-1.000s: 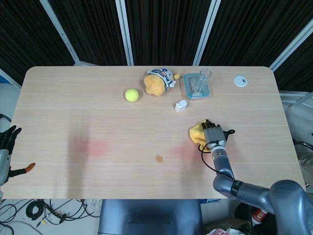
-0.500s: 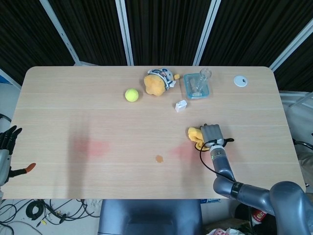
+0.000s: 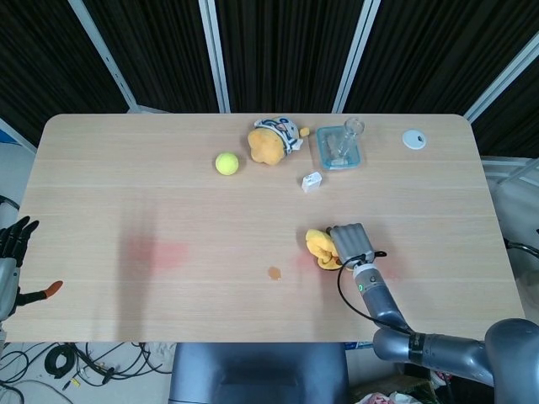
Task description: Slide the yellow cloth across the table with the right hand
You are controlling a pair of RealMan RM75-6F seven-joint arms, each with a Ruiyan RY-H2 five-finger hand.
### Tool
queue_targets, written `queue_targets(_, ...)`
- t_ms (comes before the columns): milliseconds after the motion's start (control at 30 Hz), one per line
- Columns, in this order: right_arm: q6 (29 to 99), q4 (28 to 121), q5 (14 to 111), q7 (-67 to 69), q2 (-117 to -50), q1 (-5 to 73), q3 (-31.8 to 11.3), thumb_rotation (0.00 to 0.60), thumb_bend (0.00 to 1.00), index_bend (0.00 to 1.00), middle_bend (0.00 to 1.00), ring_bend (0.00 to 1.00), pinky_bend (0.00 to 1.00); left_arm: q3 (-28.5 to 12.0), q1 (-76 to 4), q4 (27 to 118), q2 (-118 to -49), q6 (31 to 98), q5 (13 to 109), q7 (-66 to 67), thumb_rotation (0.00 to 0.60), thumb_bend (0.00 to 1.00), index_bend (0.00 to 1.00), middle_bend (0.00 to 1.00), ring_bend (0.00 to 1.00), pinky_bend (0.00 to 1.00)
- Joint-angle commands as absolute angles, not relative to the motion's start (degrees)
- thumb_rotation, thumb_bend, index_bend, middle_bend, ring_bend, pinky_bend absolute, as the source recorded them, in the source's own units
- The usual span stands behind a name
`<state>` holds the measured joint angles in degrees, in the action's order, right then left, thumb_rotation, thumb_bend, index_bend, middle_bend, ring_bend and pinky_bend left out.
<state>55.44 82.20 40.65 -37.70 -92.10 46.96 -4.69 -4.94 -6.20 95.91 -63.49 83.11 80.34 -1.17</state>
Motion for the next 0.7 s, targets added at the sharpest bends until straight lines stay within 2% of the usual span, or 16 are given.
queue_targets(33,56.6,84.5,43.0,-37.0,-92.4,46.2,-3.9,0.600,0.48,0.68,0.69,0.76,0.73,-4.9,-6.2,95.9,-63.5,83.2,80.5,-1.2,0.600,0.00,0.00,0.00,0.00,0.00)
queue_targets(233,57.2,85.0,44.4,-38.5,-95.9,46.7,-3.5,0.600,0.48,0.68,0.69,0.76,0.73,-4.8,-6.1,95.8,-63.5,83.2,80.5,-1.2,0.600,0.00,0.00,0.00,0.00,0.00)
queue_targets(700,56.2,78.1,44.8,-40.0,-106.3,48.9,-5.5,0.600,0.49,0.69,0.69,0.77,0.73,-5.0,-6.4,95.9,-63.1,82.2,80.0,-1.7,0.600,0.00,0.00,0.00,0.00,0.00)
